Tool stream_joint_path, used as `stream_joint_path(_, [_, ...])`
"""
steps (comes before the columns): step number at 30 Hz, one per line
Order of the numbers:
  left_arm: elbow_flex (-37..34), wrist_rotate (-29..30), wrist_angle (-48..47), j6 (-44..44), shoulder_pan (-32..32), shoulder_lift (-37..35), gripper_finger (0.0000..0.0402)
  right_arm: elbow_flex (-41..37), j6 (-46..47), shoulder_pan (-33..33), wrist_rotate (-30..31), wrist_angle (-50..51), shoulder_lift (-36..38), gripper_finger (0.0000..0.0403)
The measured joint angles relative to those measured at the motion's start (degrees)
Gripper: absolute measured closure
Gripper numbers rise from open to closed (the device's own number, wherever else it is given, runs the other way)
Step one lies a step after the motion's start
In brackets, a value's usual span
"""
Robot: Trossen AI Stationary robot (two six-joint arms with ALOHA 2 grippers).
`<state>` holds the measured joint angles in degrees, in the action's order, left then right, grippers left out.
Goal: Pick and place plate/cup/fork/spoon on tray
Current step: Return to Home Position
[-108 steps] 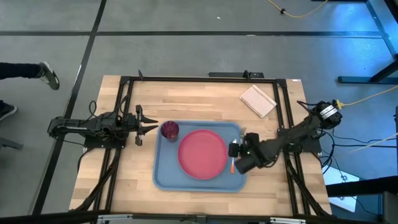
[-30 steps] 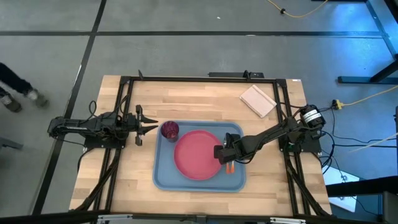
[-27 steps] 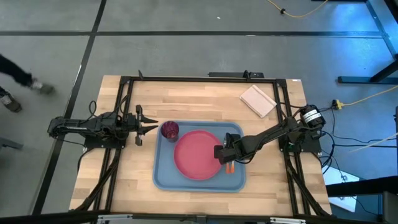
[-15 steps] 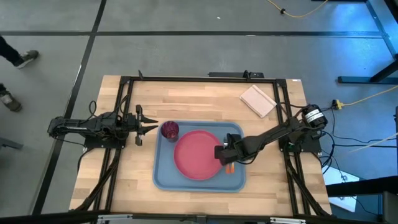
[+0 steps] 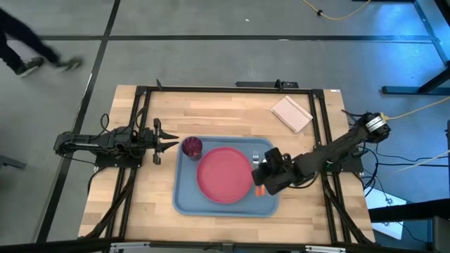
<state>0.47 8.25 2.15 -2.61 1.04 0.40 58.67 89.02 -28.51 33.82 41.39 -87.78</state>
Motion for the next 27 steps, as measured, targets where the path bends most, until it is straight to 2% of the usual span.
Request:
stream_joint_path(5, [0.0, 0.0, 0.0, 0.0, 0.0, 0.0, 0.0319, 0.0, -25.7, -1.5, -0.4, -5.0, 4.9, 0.0358])
stream_joint_path(9, [0.0, 0.0, 0.0, 0.0, 0.0, 0.0, 0.0319, 0.0, -45.9, -1.6, -6.0, -14.3, 7.6, 0.0358])
stream_joint_path(13, [0.0, 0.0, 0.0, 0.0, 0.0, 0.0, 0.0319, 0.0, -53.9, -2.5, -13.2, -25.3, 7.7, 0.0358])
stream_joint_path(17, [0.0, 0.0, 0.0, 0.0, 0.0, 0.0, 0.0319, 0.0, -65.0, -2.9, -26.5, -31.1, 7.5, 0.0358])
stream_joint_path(19, [0.0, 0.0, 0.0, 0.0, 0.0, 0.0, 0.0319, 0.0, -69.8, -2.9, -31.2, -34.1, 7.5, 0.0358])
stream_joint_path(23, [0.0, 0.0, 0.0, 0.0, 0.0, 0.0, 0.0319, 0.0, -79.4, -2.9, -35.9, -38.1, 7.5, 0.0358])
stream_joint_path(27, [0.0, 0.0, 0.0, 0.0, 0.0, 0.0, 0.0319, 0.0, -82.8, -2.3, -37.0, -38.4, 7.5, 0.0358])
